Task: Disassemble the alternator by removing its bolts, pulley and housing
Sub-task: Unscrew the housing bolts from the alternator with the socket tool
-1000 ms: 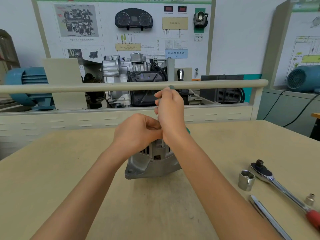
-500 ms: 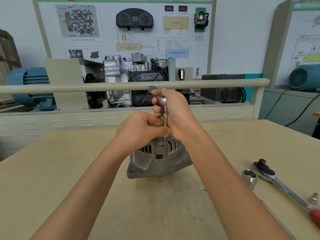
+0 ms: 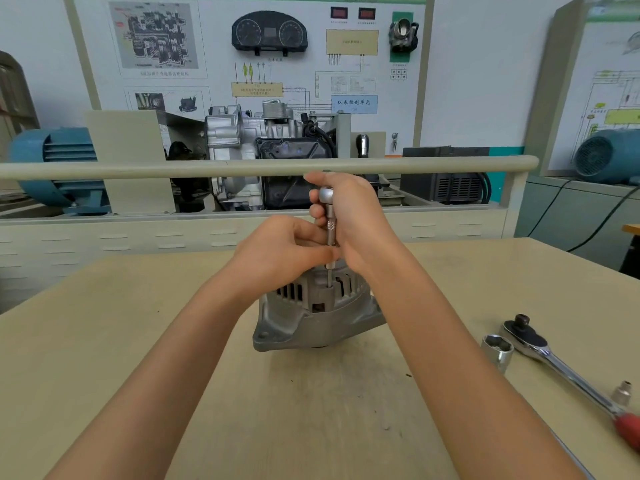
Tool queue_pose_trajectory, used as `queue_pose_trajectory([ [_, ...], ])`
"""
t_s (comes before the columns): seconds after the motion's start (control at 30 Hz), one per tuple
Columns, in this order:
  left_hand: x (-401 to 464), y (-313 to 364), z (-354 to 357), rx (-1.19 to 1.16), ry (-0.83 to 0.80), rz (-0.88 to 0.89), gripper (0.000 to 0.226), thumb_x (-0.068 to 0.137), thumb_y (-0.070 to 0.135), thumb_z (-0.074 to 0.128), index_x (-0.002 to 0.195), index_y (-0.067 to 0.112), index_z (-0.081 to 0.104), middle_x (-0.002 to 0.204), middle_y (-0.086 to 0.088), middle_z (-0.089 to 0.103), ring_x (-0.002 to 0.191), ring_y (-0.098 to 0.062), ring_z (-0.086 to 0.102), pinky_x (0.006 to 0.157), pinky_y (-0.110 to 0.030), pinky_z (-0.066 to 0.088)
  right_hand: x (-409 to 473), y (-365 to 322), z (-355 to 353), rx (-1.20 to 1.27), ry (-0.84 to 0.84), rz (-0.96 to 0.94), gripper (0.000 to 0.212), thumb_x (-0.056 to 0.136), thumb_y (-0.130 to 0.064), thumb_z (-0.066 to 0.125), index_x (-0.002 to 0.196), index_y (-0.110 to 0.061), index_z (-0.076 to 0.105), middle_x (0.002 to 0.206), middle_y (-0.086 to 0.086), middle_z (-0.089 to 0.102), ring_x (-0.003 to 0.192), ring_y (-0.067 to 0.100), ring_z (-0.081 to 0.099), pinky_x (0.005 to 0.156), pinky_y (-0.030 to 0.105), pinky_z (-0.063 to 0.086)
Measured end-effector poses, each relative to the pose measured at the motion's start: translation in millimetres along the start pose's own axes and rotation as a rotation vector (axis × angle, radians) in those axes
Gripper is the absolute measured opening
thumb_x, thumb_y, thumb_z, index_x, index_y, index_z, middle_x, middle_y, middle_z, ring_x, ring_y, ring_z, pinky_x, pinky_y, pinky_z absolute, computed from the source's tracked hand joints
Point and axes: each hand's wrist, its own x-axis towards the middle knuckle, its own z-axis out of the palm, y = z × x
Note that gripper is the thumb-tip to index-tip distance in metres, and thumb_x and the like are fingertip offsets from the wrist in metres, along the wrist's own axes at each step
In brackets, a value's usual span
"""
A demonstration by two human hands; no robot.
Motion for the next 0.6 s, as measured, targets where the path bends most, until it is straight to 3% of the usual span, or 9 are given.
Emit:
queue_pose_trajectory([
  [0.23, 0.4, 0.9, 4.8, -0.003, 0.089, -0.027, 0.009, 0.073, 0.024, 0.080, 0.071, 0.028, 0.072, 0.075, 0.004, 0.075, 0.087, -0.018, 0.071, 0.093, -0.047, 0.052, -2.1, -1.7, 0.0, 0.013, -0.044, 0.010, 0.028, 0.098, -0.006, 0.035, 0.081, -0.012, 0.057, 0.061, 0.000, 0.047, 0.041, 0.006, 0.039, 0.039, 0.015, 0.034],
  [0.33, 0.7, 1.6, 10.2, 0.067, 0.170, -0.040, 0.019, 0.064, 0.038, 0.073, 0.071, 0.020, 0.070, 0.064, 0.009, 0.068, 0.072, -0.014, 0.066, 0.075, -0.034, 0.050, -2.8, 1.0, 2.7, -0.058, 0.003, -0.056, 0.029, 0.099, -0.009, 0.034, 0.080, -0.014, 0.056, 0.064, 0.000, 0.047, 0.044, 0.007, 0.039, 0.038, 0.013, 0.035],
  [0.43, -0.1, 2.6, 12.1, 0.143, 0.189, -0.052, 0.025, 0.061, 0.044, 0.066, 0.072, 0.021, 0.067, 0.058, 0.013, 0.062, 0.062, -0.007, 0.059, 0.064, -0.030, 0.043, -3.3, 2.1, 1.7, -0.105, 0.023, -0.097, 0.030, 0.099, -0.009, 0.031, 0.083, -0.014, 0.055, 0.067, 0.001, 0.047, 0.049, 0.008, 0.040, 0.039, 0.011, 0.035],
  [0.53, -0.4, 4.1, 7.4, 0.111, 0.092, -0.039, 0.020, 0.069, 0.036, 0.068, 0.079, 0.019, 0.070, 0.073, 0.005, 0.071, 0.078, -0.018, 0.067, 0.083, -0.042, 0.054, -4.2, 1.6, 1.5, -0.133, 0.019, -0.113, 0.027, 0.099, -0.007, 0.029, 0.092, -0.010, 0.055, 0.070, 0.001, 0.047, 0.053, 0.008, 0.041, 0.039, 0.010, 0.035],
  [0.6, -2.4, 5.1, 2.7, 0.070, 0.014, -0.013, 0.009, 0.076, 0.026, 0.070, 0.080, 0.017, 0.071, 0.083, -0.003, 0.074, 0.088, -0.022, 0.069, 0.091, -0.048, 0.052, -5.2, 2.1, 2.6, -0.139, 0.011, -0.127, 0.025, 0.099, -0.008, 0.028, 0.097, -0.009, 0.053, 0.071, 0.001, 0.046, 0.056, 0.009, 0.041, 0.039, 0.009, 0.035],
])
